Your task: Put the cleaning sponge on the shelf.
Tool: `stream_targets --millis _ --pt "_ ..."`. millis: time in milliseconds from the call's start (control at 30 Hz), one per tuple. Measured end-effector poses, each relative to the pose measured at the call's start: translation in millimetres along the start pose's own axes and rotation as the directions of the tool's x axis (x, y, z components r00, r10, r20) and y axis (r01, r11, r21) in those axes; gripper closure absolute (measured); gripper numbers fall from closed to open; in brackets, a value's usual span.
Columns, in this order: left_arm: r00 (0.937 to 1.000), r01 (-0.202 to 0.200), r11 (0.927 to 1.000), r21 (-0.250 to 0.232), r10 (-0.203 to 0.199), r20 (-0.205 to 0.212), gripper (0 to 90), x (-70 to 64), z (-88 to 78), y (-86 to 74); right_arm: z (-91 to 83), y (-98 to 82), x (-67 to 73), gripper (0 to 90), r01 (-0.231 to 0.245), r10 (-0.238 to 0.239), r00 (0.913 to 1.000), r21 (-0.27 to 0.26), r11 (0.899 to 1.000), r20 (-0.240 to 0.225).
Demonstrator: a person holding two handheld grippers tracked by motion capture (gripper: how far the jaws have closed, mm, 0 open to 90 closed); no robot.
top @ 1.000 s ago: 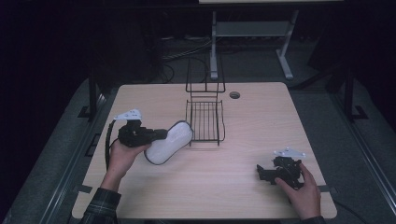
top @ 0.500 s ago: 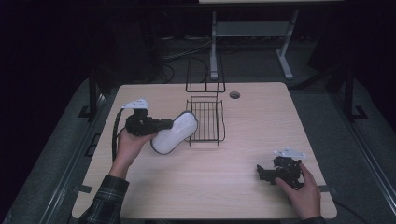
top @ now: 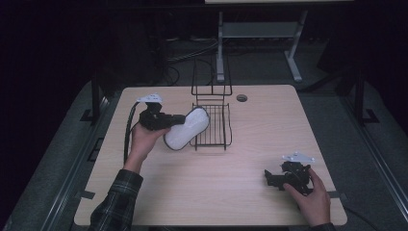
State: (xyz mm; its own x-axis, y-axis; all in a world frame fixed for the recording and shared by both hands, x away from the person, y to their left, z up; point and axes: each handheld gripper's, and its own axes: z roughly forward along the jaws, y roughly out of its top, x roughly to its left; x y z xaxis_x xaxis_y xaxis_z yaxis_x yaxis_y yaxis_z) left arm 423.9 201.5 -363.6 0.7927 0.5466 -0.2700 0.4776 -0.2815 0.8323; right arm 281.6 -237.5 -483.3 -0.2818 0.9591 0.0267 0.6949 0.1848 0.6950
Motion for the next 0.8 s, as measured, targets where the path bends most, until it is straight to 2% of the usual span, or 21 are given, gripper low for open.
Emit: stream_targets --millis 467,667,800 --pt "0.9997 0.023 0.9996 -0.018 -0.023 0.01 84.0 12.5 25.0 20.8 0.0 0.0 0.0 0.0 -0.001 0.001 1.0 0.0 1.0 0.0" --pt "0.9987 0.049 0.9982 -0.034 -0.049 0.017 84.0 16.0 37.8 23.1 0.0 0.0 0.0 0.0 -0.001 0.001 1.0 0.0 1.0 0.0" --pt "0.9987 0.05 0.9983 -0.029 -0.05 0.012 84.0 18.6 47.6 25.5 0.0 0.0 0.0 0.0 -0.001 0.001 1.0 0.0 1.0 0.0"
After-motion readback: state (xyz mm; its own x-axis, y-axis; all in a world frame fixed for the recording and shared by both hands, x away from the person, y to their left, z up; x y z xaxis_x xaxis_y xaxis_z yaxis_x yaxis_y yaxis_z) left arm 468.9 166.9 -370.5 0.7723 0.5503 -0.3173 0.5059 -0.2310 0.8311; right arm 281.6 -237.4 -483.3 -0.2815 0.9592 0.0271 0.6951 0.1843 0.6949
